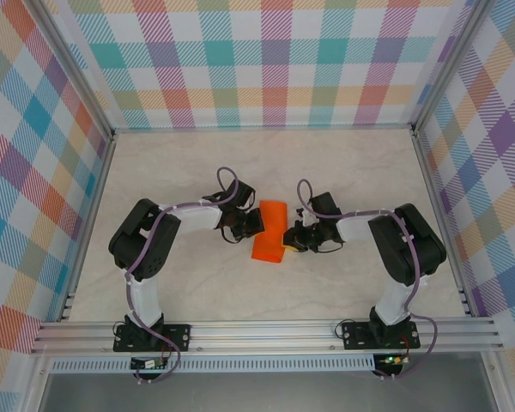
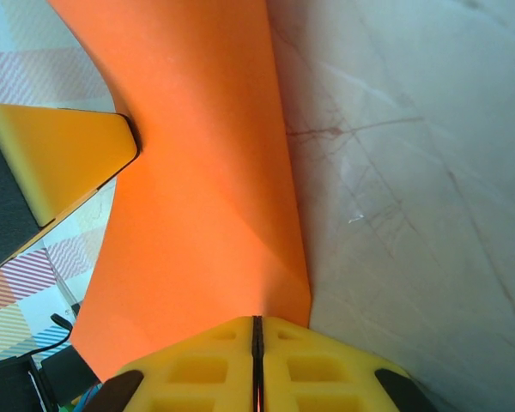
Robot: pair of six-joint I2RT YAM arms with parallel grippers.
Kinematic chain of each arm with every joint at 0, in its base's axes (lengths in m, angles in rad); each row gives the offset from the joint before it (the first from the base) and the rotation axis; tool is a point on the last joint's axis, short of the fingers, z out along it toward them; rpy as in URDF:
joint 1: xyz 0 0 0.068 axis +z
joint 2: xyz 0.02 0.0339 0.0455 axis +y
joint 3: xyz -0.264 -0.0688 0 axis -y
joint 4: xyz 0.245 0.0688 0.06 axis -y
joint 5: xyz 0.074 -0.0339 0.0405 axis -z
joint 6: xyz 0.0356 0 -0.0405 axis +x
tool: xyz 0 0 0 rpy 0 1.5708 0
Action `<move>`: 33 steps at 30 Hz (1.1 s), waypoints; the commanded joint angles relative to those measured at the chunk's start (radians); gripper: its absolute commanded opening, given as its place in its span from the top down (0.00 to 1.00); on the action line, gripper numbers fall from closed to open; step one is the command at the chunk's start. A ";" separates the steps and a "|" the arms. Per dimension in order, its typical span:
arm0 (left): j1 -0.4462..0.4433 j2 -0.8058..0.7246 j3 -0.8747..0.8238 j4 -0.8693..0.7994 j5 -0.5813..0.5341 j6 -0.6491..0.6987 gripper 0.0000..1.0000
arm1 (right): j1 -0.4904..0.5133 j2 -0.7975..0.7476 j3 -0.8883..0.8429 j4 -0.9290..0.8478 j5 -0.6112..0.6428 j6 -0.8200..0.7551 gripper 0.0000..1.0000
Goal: Fold a paper plane with a square sheet of paper (pick it up from the middle)
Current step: Fold the square sheet of paper in half at the center of the table.
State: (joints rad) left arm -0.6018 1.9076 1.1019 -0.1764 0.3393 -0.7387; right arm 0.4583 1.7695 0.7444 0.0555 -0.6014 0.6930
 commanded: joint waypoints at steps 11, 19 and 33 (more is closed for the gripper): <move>-0.012 0.031 -0.035 -0.054 -0.022 0.021 1.00 | 0.015 -0.055 -0.041 0.129 -0.077 0.033 0.90; -0.012 0.031 -0.033 -0.056 -0.022 0.023 1.00 | 0.022 0.002 -0.093 0.138 -0.039 0.013 0.90; -0.012 0.034 -0.028 -0.057 -0.019 0.024 1.00 | 0.057 -0.133 -0.089 0.076 -0.028 0.006 0.88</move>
State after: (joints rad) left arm -0.6018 1.9076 1.1019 -0.1764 0.3393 -0.7353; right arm 0.5007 1.6752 0.6621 0.1520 -0.6319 0.7025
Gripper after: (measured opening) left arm 0.038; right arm 0.116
